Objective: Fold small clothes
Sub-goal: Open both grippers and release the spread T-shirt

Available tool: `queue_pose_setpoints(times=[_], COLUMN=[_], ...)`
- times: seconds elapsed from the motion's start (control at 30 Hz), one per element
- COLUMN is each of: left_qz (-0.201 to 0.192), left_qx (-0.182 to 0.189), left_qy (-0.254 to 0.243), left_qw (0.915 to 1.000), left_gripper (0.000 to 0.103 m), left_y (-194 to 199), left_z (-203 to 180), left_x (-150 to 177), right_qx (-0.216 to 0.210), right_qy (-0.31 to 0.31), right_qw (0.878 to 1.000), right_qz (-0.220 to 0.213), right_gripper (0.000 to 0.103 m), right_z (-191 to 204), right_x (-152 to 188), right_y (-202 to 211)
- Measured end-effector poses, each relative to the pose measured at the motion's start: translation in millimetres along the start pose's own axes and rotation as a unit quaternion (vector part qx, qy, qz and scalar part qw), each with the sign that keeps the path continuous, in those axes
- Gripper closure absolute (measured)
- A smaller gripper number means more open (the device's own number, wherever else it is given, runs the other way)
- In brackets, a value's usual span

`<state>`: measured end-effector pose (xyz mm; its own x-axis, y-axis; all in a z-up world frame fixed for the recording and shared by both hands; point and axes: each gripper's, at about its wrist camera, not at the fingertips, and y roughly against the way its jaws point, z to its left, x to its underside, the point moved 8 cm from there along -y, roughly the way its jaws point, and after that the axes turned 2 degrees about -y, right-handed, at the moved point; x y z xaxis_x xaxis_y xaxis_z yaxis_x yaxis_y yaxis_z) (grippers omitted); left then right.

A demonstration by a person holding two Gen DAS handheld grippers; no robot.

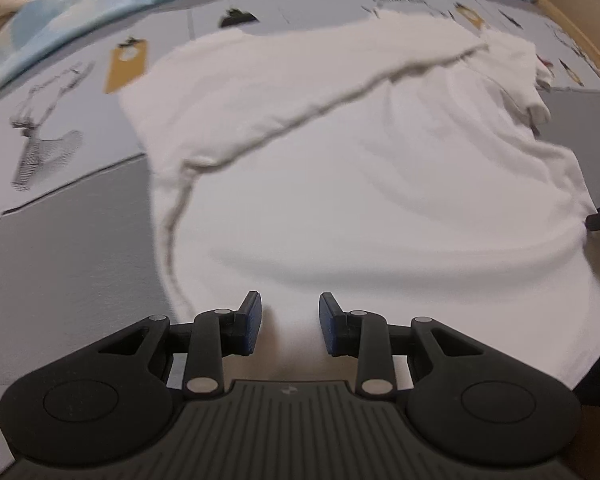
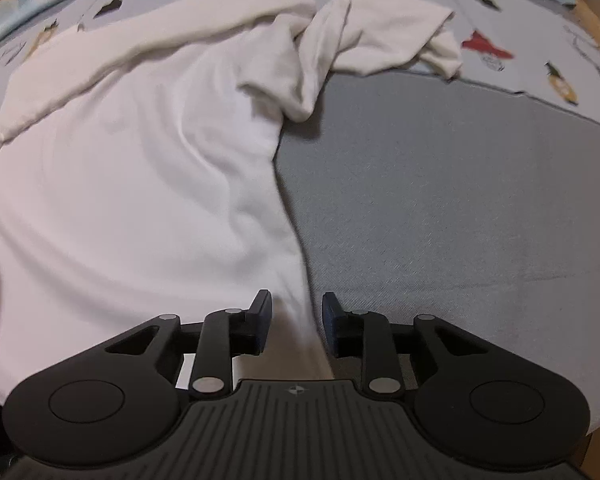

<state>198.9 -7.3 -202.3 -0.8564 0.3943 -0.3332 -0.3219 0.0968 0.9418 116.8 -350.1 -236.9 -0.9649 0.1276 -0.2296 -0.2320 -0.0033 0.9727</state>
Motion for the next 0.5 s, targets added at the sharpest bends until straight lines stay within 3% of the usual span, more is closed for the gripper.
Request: queue_pose_setpoints(times=[0.07, 0.13, 0.2, 0.37, 0.5], left_qz=[0.037, 0.09, 0.085, 0.054, 0.073], left_qx=[-0.001, -0.025, -0.037, -0.039, -0.043], left_qy=[-0.007, -0.02, -0.027, -0.008, -0.01], left_qw=[0.9993, 0.9954, 0.9953, 0.9978, 0.9964], left_gripper=[0.06, 0.054, 0.046, 0.046, 0.046], left_y=[-15, -35, -37, -28, -34], left_z=[-2, 1, 4, 9, 10], left_x=[10, 26, 25, 15, 17], right_qx=[0.022, 0.033, 0.03, 0.024, 0.02], right_qy=[0.016, 0.023, 0.027, 0.057, 0.059], right_qw=[0.999, 0.998, 0.998, 0.997, 0.997], right_qz=[0.032, 0.043, 0.042, 0.053, 0.054], right_gripper=[0.074, 0.071, 0.071, 0.071, 0.071], right_z=[-4, -10, -10, -4, -5], right_x=[9, 15, 15, 25, 26], right_y=[-10, -10, -8, -10, -7])
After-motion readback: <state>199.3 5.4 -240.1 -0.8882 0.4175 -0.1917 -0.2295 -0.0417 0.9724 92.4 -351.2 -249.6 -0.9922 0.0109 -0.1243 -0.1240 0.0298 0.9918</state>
